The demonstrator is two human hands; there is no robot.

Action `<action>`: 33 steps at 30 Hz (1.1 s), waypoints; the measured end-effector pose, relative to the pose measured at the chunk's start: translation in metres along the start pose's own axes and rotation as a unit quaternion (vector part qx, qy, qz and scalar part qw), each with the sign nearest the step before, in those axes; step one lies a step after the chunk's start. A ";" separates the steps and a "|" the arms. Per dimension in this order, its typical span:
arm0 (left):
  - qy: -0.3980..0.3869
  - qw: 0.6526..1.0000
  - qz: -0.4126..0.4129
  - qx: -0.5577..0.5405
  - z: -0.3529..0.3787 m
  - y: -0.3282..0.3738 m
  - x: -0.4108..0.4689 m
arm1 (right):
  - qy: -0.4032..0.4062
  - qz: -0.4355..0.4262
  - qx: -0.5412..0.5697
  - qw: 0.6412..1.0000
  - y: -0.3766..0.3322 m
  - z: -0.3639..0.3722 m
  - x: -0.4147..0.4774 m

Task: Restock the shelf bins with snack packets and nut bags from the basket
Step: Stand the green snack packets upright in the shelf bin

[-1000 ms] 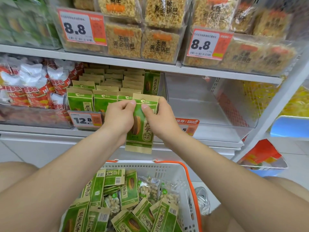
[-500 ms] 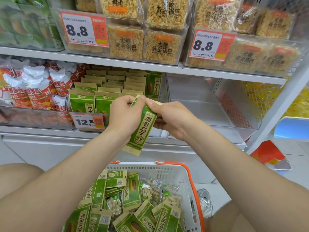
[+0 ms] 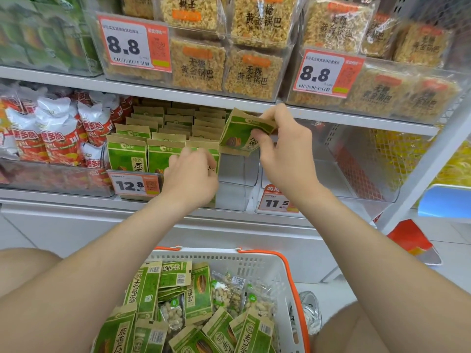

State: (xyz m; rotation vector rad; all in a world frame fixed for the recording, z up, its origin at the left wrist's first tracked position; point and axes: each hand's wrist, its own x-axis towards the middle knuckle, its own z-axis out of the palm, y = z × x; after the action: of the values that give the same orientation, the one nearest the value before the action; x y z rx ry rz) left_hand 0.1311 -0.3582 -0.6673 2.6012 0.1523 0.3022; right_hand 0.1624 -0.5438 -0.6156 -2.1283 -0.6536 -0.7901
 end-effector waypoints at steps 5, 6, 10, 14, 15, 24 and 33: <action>0.015 0.973 0.084 0.216 0.000 -0.006 -0.006 | 0.018 -0.046 -0.099 0.994 0.007 0.005 0.011; 0.023 0.968 0.094 0.231 0.000 -0.006 -0.006 | 0.008 -0.055 -0.111 0.992 0.007 0.006 0.013; 0.028 0.961 0.106 0.254 0.001 -0.004 -0.003 | -0.065 -0.040 -0.164 0.983 0.008 0.018 0.010; 0.018 0.951 0.105 0.290 0.003 -0.004 -0.002 | -0.132 -0.014 -0.261 0.956 0.024 0.040 0.008; 0.011 0.948 0.106 0.299 0.004 -0.004 -0.001 | -0.141 -0.011 -0.279 0.950 0.028 0.047 0.009; 0.012 0.946 0.137 0.292 0.010 -0.004 0.013 | -0.151 0.061 -0.379 0.911 0.049 0.078 0.046; 0.029 0.941 0.145 0.304 0.015 -0.004 0.013 | -0.177 0.067 -0.457 0.869 0.057 0.113 0.087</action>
State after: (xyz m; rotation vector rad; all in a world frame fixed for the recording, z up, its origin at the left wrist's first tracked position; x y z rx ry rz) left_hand 0.1465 -0.3595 -0.6795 3.2357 -0.1466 0.5013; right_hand 0.2954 -0.4709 -0.6390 -3.2011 -0.3048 -0.7017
